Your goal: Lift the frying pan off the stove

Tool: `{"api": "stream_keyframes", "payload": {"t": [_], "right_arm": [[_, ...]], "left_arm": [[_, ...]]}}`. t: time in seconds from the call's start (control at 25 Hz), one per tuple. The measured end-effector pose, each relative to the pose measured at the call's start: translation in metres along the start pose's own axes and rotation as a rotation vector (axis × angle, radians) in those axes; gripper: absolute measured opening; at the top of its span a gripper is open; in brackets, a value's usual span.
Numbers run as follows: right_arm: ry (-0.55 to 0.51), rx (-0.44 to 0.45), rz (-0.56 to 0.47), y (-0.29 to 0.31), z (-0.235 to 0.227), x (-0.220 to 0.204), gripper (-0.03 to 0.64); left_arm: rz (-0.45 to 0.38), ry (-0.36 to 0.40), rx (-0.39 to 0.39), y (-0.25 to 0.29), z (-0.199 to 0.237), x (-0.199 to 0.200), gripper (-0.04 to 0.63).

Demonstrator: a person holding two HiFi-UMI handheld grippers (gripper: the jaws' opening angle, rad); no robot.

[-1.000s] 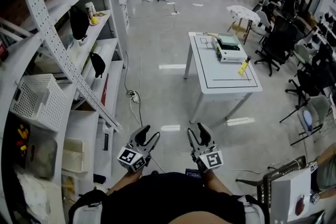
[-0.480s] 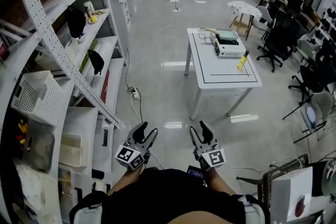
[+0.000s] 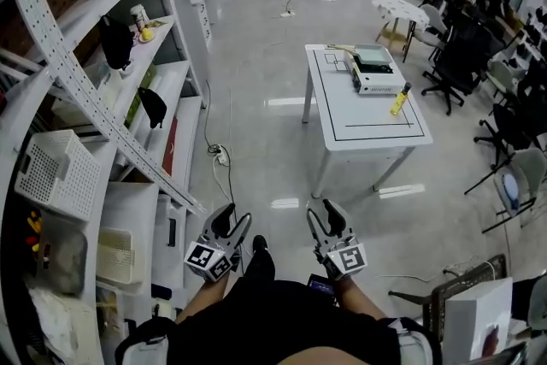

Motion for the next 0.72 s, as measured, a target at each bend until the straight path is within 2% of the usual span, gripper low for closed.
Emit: {"api": "stream_keyframes", "payload": {"t": [0.2,0.32,0.56,0.72], "right_arm": [[-0.021,-0.031,0.029,0.047,-0.025,-0.016,0.184],[-0.030,-0.044,0.047,0.085,-0.044,-0.024,0.184],[-0.071,-0.052,0.010,0.178,-0.079,-0.043,0.184],[0.003,-0.113,-0.005,0.233,-0.087,-0.056,0.184]], "left_arm": [[-0.004,-0.040,-0.006,0.046,0.051,-0.013,0.215],[-0.006,-0.055,-0.048,0.087,0.081,-0.015,0.215],[-0.028,-0.054,-0.132,0.161,0.149,0.001,0.215],[-0.027,-0.067,-0.174,0.193,0.195,0.004,0.215]]}}
Point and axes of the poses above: the fingertips, and each gripper's own axes: y forward along the fingers, z to its left, x out of its top, the point moved 9 cm from there along -y, backward along the fingers, and after that the axes turned 14 degrees about -z, right-handed, at the moved point
